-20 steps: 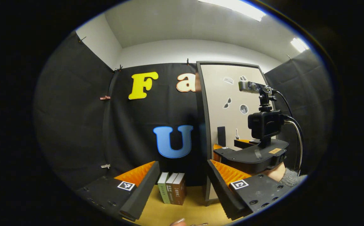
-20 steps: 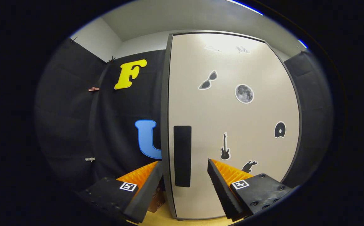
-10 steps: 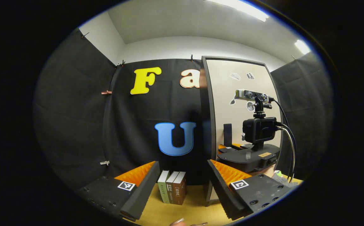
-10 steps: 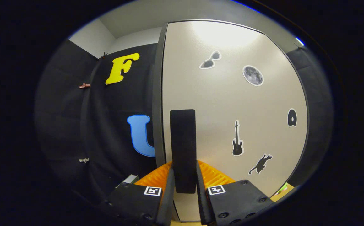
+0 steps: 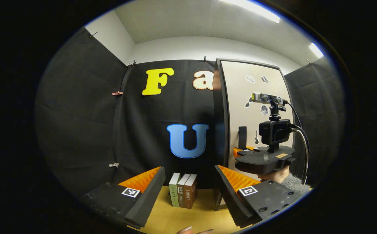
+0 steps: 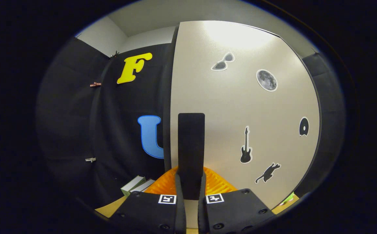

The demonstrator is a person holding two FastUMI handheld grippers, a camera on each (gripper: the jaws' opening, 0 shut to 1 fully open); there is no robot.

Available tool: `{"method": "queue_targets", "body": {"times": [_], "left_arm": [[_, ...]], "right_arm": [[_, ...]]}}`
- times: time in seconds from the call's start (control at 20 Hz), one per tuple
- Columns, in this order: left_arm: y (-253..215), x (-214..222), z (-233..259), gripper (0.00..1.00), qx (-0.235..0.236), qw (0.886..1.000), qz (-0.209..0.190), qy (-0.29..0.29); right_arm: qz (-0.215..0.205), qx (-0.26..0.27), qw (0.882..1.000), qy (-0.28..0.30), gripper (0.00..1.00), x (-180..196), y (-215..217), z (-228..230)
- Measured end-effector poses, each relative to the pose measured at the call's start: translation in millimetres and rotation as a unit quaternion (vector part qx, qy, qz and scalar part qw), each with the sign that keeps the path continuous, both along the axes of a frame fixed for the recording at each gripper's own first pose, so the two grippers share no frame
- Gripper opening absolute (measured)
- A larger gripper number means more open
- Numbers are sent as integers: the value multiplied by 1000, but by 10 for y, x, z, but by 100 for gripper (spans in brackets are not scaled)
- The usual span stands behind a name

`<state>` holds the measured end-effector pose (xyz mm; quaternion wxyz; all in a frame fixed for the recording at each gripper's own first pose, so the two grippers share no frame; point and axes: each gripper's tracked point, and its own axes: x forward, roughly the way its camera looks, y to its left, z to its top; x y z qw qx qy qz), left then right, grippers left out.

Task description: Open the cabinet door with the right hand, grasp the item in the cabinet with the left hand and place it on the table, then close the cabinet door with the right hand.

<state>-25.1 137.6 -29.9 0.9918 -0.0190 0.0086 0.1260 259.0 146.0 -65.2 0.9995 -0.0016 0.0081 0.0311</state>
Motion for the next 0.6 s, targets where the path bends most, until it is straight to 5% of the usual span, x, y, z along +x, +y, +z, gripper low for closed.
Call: {"method": "queue_targets", "body": {"times": [0.25, 0.6], "left_arm": [[-226, -338, -36, 94, 0, 999, -33, 6], [-248, -264, 37, 94, -3, 997, -82, 3]], "right_arm": [[16, -8, 1000, 20, 18, -241, 3, 7], [27, -12, 999, 22, 18, -667, -55, 171]]}}
